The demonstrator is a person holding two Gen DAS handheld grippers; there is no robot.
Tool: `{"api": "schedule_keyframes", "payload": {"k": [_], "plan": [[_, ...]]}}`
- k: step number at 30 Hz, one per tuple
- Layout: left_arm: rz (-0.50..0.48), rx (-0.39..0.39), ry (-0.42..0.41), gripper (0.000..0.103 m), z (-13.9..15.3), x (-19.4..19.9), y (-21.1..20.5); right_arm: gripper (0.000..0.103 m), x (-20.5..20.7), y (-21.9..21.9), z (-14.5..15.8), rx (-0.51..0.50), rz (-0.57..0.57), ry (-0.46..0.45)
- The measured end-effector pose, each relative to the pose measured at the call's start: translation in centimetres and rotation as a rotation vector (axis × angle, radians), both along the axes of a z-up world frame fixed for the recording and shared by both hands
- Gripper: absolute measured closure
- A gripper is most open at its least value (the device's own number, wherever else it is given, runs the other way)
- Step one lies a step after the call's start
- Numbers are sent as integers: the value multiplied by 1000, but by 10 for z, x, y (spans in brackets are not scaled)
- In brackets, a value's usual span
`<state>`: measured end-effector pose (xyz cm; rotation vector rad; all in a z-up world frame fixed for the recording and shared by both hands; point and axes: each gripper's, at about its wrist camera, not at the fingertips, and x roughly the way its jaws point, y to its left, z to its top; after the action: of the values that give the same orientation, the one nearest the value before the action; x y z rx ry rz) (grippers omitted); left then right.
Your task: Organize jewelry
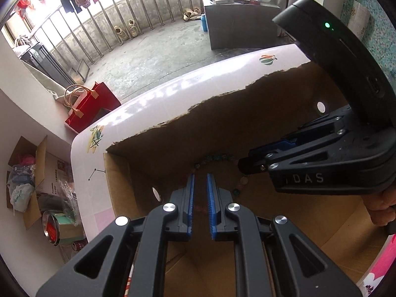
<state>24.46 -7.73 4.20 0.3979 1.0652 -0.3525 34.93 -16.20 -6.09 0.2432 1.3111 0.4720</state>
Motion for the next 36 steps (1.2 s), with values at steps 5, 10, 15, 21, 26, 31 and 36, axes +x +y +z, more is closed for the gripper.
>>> {"api": "schedule_keyframes", "payload": {"k": [5,10,15,21,26,31,36], "plan": [[-16,-86,-97,93,37,-23,10,80,-26,-15,46,22,-20,-124],[-35,-194,-259,79,86,-90,37,69,-99,-38,119,19,-46,-390],[-35,-280,-359,60,98,-174,65,37,-206,-67,165,-18,-123,-654],[-24,-334,-309,53,41,-238,68,8,-300,-84,142,-220,-311,-794],[-40,-331,-258,53,-11,-266,43,8,-330,-86,94,-329,-405,-744],[-77,-324,-198,53,-42,-276,13,8,-337,-81,58,-226,-390,-661],[-141,-218,-212,54,-55,-276,-10,33,-320,-76,30,-64,-364,-561]]}}
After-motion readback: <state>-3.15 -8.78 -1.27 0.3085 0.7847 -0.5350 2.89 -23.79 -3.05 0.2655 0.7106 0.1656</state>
